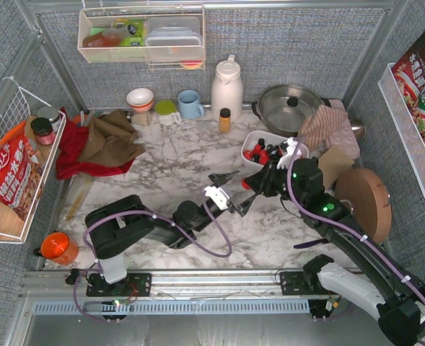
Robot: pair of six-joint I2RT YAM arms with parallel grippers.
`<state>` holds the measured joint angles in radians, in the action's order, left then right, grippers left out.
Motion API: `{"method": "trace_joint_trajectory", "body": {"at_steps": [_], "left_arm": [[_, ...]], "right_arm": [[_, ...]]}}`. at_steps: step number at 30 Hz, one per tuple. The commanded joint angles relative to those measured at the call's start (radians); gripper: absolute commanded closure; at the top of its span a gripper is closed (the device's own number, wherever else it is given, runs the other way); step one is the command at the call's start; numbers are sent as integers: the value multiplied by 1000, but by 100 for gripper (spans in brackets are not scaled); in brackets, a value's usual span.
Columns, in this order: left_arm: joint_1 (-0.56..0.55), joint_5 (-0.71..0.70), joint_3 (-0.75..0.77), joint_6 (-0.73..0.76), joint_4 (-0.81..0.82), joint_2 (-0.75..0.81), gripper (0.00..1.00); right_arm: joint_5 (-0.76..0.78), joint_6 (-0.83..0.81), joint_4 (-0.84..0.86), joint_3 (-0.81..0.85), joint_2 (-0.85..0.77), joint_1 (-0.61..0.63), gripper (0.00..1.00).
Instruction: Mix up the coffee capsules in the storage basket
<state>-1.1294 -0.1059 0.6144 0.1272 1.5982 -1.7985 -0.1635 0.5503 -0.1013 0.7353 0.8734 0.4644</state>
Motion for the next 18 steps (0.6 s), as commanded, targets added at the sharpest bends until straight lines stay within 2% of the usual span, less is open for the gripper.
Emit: {"method": "trace_joint_trajectory", "body": {"at_steps": [1,3,6,9,13,18], "left_arm": [[0,-59,-21,-10,98,14,1],[-1,-116,-38,-21,97,32,1],[-2,-257,-64,-43,96,62,1],[-1,-418,-83,-49,91,80,1],[-4,-604,-116,-29,90,94,1],[-11,-787,-172,33,87,129,1]], "right_arm": [[90,-62,-2,15,11,2,80],[198,-132,-12,25,29,1,80],[438,-256,-7,45,95,-9,80],[619,-327,40,64,226,-52,80],[678,-291,94,104,377,-139,76],[717,-323,195,145,512,-199,73]]}}
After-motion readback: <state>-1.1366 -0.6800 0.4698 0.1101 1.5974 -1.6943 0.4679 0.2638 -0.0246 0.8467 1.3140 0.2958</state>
